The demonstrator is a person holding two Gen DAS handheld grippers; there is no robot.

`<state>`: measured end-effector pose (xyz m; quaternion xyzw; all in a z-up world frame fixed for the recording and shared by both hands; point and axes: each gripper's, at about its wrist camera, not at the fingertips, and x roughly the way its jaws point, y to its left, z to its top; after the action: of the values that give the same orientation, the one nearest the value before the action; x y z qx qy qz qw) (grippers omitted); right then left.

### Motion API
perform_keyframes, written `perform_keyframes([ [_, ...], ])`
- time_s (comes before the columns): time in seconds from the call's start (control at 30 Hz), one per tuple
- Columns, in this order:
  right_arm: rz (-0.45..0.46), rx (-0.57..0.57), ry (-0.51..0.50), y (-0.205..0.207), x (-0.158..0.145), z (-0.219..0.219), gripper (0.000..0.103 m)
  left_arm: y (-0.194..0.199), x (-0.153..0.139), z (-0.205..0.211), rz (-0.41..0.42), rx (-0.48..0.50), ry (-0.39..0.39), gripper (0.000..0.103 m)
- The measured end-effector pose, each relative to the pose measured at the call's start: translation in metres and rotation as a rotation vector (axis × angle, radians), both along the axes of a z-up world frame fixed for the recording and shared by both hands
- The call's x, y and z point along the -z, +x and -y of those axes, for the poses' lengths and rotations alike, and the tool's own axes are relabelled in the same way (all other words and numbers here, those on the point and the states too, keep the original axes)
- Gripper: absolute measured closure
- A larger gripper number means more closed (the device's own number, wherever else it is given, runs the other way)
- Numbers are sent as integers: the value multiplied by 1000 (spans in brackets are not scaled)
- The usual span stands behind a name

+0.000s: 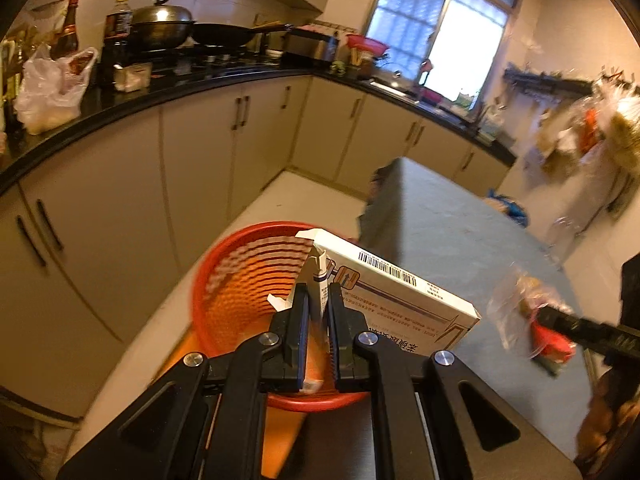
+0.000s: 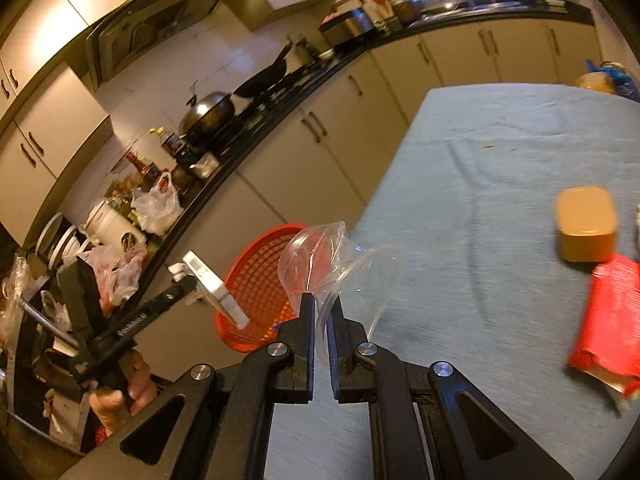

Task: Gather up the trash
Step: 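Open both tools over the red wastebasket to drop the box and cup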

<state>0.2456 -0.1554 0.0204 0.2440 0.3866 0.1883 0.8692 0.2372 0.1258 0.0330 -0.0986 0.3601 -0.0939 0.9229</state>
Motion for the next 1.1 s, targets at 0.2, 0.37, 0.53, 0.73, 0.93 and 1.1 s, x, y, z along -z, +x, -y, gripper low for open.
perform_keyframes([
  [0.2,-7,-66,27,32,0,-39,96,12,15,-19,-3,-68,71,95],
  [0.37,-28,-106,39,58,8,-67,96,20,28,-20,-11,-89,142,95],
  [0.53,-73,-117,39,79,25,-83,96,25,39,-23,-15,-100,198,95],
  [0.73,-108,-119,20,90,41,-97,96,29,44,-23,-16,-104,215,95],
  [0.93,-122,-114,9,97,51,-105,96,33,48,-21,-19,-102,232,95],
  [1.1,-142,-111,8,102,59,-107,96,35,53,-15,-29,-93,258,95],
])
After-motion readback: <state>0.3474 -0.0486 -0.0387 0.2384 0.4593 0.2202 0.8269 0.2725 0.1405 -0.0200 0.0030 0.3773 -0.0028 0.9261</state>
